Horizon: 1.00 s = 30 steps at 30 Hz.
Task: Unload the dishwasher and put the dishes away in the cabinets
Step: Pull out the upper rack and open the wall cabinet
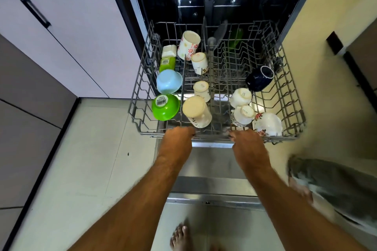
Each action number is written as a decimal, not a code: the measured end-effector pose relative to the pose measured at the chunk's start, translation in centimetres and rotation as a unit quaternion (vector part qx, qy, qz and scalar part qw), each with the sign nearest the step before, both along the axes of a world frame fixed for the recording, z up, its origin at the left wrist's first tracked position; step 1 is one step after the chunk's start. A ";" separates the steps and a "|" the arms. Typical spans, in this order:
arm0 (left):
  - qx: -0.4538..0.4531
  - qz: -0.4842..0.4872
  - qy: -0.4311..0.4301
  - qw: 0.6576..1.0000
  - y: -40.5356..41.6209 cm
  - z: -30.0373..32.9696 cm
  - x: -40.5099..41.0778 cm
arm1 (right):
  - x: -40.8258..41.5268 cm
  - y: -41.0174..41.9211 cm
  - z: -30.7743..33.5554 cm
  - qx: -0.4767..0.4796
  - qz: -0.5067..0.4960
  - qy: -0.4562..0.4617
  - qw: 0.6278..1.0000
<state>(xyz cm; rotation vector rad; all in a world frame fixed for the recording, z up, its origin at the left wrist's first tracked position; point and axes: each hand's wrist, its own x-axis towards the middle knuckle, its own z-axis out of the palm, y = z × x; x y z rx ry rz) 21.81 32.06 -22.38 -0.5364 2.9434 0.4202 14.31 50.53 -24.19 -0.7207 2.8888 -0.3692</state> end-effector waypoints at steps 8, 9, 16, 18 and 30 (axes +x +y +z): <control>-0.003 0.000 -0.010 1.000 1.0 -0.8 2.4 | 2.9 1.0 0.0 -0.006 -0.007 -0.027 1.000; -0.003 0.000 -0.008 1.000 0.9 -0.9 2.5 | 2.9 0.9 0.1 -0.009 -0.011 -0.029 0.999; -0.015 0.008 -0.013 1.000 1.4 -0.8 2.4 | 2.9 1.1 0.2 -0.010 -0.020 -0.041 0.999; -0.015 0.008 -0.012 1.000 1.3 -0.8 2.3 | 2.9 1.0 0.2 -0.014 -0.022 -0.040 0.999; -0.032 -0.012 -0.049 0.998 1.0 -0.7 2.0 | 2.3 1.0 0.6 0.005 -0.007 -0.040 0.999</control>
